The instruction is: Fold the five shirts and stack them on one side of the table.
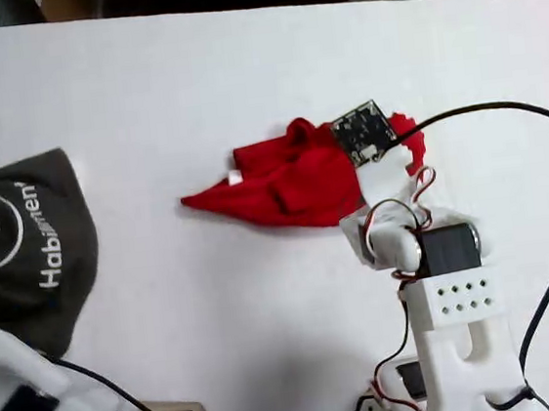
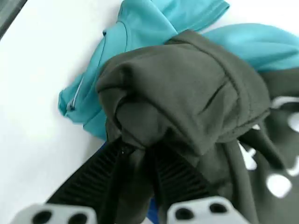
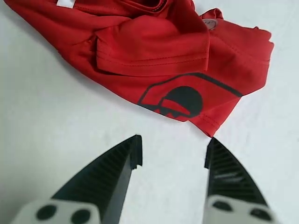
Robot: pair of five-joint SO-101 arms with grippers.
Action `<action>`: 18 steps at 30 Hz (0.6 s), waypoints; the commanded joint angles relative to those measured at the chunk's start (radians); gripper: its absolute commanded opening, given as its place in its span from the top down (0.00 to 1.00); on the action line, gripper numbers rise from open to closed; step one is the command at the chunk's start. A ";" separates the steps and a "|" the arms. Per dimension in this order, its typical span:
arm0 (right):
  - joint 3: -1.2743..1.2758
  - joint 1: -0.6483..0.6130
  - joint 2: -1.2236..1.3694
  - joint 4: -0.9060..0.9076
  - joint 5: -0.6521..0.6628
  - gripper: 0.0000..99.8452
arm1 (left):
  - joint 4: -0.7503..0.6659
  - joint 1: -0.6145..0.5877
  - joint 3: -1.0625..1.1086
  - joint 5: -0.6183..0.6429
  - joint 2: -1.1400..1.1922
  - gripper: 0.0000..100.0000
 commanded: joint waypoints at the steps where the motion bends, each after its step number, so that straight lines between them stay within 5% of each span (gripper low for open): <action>1: -0.029 -0.002 0.005 -0.018 0.005 0.77 | -0.018 0.026 -0.073 -0.060 0.075 0.90; 6: 0.002 -0.061 0.005 -0.033 0.003 0.77 | 0.203 0.028 -0.331 -0.084 0.170 0.68; 12: -0.035 -0.107 0.107 -0.087 -0.005 0.77 | 0.542 0.130 -0.773 -0.011 0.189 0.67; 18: -0.299 -0.110 0.410 -0.064 -0.005 0.77 | 0.865 0.445 -1.030 -0.003 0.183 0.67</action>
